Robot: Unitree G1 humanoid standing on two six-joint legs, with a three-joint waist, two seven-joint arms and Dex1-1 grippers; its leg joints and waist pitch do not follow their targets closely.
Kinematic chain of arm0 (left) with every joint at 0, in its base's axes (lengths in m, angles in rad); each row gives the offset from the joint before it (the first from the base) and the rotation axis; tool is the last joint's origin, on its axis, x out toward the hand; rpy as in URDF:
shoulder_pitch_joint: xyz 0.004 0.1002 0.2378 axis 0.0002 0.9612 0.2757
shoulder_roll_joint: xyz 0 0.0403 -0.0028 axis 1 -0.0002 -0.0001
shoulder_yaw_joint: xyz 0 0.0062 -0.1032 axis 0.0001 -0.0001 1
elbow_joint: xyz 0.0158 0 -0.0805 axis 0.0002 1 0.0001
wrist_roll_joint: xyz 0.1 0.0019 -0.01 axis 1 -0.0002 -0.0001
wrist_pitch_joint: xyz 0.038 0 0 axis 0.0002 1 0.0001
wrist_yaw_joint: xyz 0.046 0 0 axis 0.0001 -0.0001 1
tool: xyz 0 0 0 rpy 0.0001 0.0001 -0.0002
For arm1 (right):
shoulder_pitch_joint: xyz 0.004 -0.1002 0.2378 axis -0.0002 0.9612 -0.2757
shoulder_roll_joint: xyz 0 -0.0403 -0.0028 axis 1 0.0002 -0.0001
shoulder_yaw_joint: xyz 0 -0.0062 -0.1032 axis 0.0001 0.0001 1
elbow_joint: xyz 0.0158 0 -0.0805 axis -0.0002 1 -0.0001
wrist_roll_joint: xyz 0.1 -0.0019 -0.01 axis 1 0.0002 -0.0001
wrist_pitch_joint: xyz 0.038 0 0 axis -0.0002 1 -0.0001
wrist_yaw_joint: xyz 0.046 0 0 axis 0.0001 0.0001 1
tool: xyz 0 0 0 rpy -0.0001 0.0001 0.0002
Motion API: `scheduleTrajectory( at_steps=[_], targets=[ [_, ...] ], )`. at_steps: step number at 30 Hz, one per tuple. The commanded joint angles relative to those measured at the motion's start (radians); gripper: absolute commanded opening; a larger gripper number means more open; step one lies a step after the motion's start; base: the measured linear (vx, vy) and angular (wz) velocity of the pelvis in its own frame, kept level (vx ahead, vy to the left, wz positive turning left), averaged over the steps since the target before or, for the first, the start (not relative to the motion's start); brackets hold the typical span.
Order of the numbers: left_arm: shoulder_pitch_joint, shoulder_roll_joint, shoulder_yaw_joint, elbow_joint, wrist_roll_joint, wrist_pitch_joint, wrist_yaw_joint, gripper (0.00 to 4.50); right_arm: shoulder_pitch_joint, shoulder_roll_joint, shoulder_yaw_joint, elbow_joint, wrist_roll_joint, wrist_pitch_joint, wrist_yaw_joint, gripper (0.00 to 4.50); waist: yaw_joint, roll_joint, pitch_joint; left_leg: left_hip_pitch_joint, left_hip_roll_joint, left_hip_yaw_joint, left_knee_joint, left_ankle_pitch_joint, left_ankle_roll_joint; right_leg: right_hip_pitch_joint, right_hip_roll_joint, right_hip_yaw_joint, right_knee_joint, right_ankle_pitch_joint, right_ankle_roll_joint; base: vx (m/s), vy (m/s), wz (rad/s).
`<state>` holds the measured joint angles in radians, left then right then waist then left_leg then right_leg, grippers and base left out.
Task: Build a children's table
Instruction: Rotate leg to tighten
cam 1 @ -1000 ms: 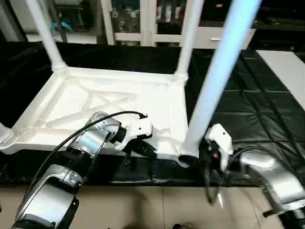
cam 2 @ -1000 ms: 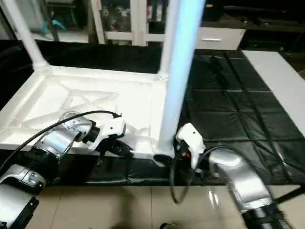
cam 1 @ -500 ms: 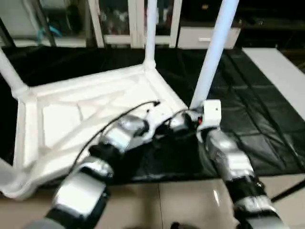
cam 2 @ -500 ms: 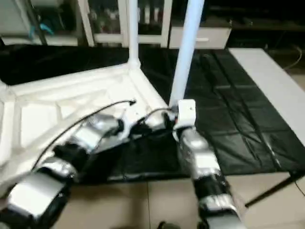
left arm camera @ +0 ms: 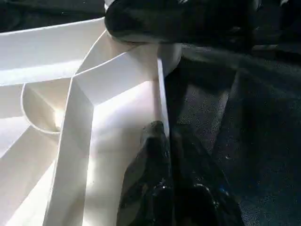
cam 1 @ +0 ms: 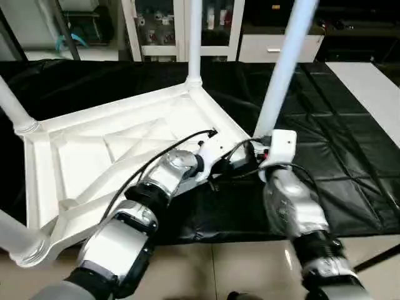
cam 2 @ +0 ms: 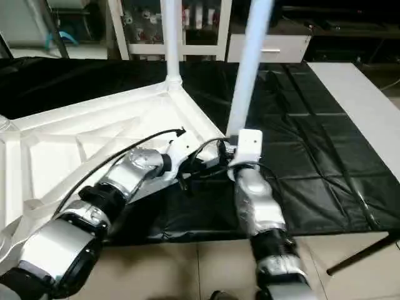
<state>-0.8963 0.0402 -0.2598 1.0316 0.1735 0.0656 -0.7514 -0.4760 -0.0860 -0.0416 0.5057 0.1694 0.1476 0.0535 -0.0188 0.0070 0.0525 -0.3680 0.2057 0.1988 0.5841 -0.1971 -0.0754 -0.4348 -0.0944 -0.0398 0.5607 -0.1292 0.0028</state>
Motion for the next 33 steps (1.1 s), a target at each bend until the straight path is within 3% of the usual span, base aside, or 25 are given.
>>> scheduleTrajectory(
  at_steps=[1, 4, 7, 9, 12, 13, 14, 15, 17, 18, 21, 23, 28, 30, 33],
  targets=[
    [0.06, 0.028, -0.019, 0.012, -0.009, -0.034, -0.114, 0.0, 0.045, -0.084, 0.007, -0.117, 0.02, 0.063, 0.122, 3.87, 0.009, -0.018, -0.049, 0.004, 0.006, -0.002, -0.072, -0.24, 0.099, 0.057, -0.026, 0.016, -0.071, -0.343, -0.179, 0.0, 0.0, 0.0],
    [0.084, 0.066, -0.053, -0.035, -0.014, -0.032, -0.252, 0.0, 0.098, -0.184, 0.048, -0.205, 0.022, 0.122, 0.259, 4.1, 0.017, -0.019, -0.05, 0.003, 0.01, 0.0, -0.071, -0.226, 0.115, 0.057, -0.026, 0.019, -0.065, -0.311, -0.194, 0.0, 0.0, 0.0],
    [0.134, 0.141, -0.112, -0.128, -0.035, -0.056, -0.489, 0.0, 0.165, -0.316, 0.099, -0.308, 0.066, 0.191, 0.464, 4.38, 0.032, -0.019, -0.049, 0.003, 0.013, 0.0, -0.073, -0.212, 0.122, 0.058, -0.03, 0.021, -0.066, -0.323, -0.195, 0.0, 0.0, 0.0],
    [0.143, 0.158, -0.125, -0.148, -0.037, -0.052, -0.532, 0.0, 0.181, -0.347, 0.114, -0.336, 0.083, 0.201, 0.521, 4.45, 0.038, -0.016, -0.05, 0.008, 0.018, 0.001, -0.072, -0.205, 0.124, 0.056, -0.031, 0.023, -0.062, -0.294, -0.212, 0.0, 0.0, 0.0],
    [0.161, 0.206, -0.146, -0.197, -0.032, -0.046, -0.616, 0.0, 0.255, -0.466, 0.19, -0.474, 0.158, 0.255, 0.759, 4.45, 0.052, -0.015, -0.051, 0.01, 0.022, 0.0, -0.072, -0.19, 0.123, 0.059, -0.029, 0.023, -0.053, -0.24, -0.233, 0.0, 0.0, 0.0],
    [0.165, 0.213, -0.149, -0.207, -0.034, -0.042, -0.625, 0.0, 0.262, -0.478, 0.197, -0.492, 0.164, 0.266, 0.782, 4.45, 0.057, -0.023, -0.049, 0.01, 0.024, 0.001, -0.073, -0.188, 0.128, 0.059, -0.029, 0.024, -0.05, -0.221, -0.24, 0.0, 0.0, 0.0],
    [0.165, 0.213, -0.149, -0.207, -0.034, -0.042, -0.625, 0.0, 0.262, -0.478, 0.197, -0.492, 0.164, 0.266, 0.782, 4.45, 0.059, -0.02, -0.049, 0.009, 0.024, 0.0, -0.073, -0.187, 0.127, 0.06, -0.031, 0.024, -0.048, -0.217, -0.243, 0.0, 0.0, 0.0],
    [0.169, 0.22, -0.15, -0.219, -0.037, -0.036, -0.635, 0.0, 0.268, -0.493, 0.214, -0.499, 0.166, 0.27, 0.818, 4.45, 0.055, -0.024, -0.05, 0.004, 0.022, 0.0, -0.074, -0.191, 0.122, 0.059, -0.032, 0.023, -0.049, -0.231, -0.24, 0.0, 0.0, 0.0],
    [0.171, 0.226, -0.152, -0.228, -0.04, -0.032, -0.642, 0.0, 0.27, -0.5, 0.225, -0.497, 0.162, 0.266, 0.838, 4.45, 0.054, -0.022, -0.049, 0.008, 0.023, -0.001, -0.074, -0.21, 0.106, 0.056, -0.033, 0.023, -0.051, -0.252, -0.24, 0.0, 0.0, 0.0],
    [0.18, 0.24, -0.154, -0.254, -0.046, -0.016, -0.661, 0.0, 0.264, -0.503, 0.24, -0.489, 0.153, 0.258, 0.862, 4.45, 0.052, -0.034, -0.047, 0.008, 0.023, 0.0, -0.075, -0.224, 0.099, 0.055, -0.033, 0.024, -0.053, -0.273, -0.235, 0.0, 0.0, 0.0],
    [0.194, 0.258, -0.15, -0.293, -0.052, 0.006, -0.673, 0.0, 0.235, -0.491, 0.244, -0.456, 0.137, 0.252, 0.859, 4.45, 0.054, -0.033, -0.045, 0.008, 0.023, -0.002, -0.077, -0.229, 0.083, 0.052, -0.036, 0.026, -0.056, -0.322, -0.215, 0.0, 0.0, 0.0],
    [0.199, 0.262, -0.147, -0.305, -0.052, 0.012, -0.68, 0.0, 0.226, -0.489, 0.243, -0.45, 0.136, 0.255, 0.858, 4.45, 0.053, -0.034, -0.046, 0.008, 0.023, -0.002, -0.077, -0.218, 0.075, 0.053, -0.035, 0.026, -0.053, -0.306, -0.215, 0.0, 0.0, 0.0],
    [0.207, 0.269, -0.146, -0.324, -0.055, 0.023, -0.685, 0.0, 0.207, -0.479, 0.247, -0.435, 0.125, 0.245, 0.873, 4.3, 0.053, -0.037, -0.049, 0.007, 0.02, 0.0, -0.071, -0.161, 0.096, 0.058, -0.032, 0.026, -0.041, -0.207, -0.239, 0.0, 0.0, 0.0],
    [0.208, 0.27, -0.148, -0.326, -0.056, 0.025, -0.684, 0.0, 0.204, -0.475, 0.248, -0.43, 0.121, 0.241, 0.874, 3.99, 0.053, -0.038, -0.049, 0.006, 0.019, 0.001, -0.07, -0.163, 0.101, 0.058, -0.033, 0.026, -0.042, -0.216, -0.241, 0.0, 0.0, 0.0],
    [0.211, 0.273, -0.152, -0.339, -0.06, 0.037, -0.686, 0.0, 0.201, -0.473, 0.254, -0.422, 0.115, 0.234, 0.879, 3.9, 0.053, -0.038, -0.048, 0.007, 0.02, 0.0, -0.07, -0.172, 0.094, 0.058, -0.033, 0.026, -0.044, -0.246, -0.234, 0.0, 0.0, 0.0]
  ],
)
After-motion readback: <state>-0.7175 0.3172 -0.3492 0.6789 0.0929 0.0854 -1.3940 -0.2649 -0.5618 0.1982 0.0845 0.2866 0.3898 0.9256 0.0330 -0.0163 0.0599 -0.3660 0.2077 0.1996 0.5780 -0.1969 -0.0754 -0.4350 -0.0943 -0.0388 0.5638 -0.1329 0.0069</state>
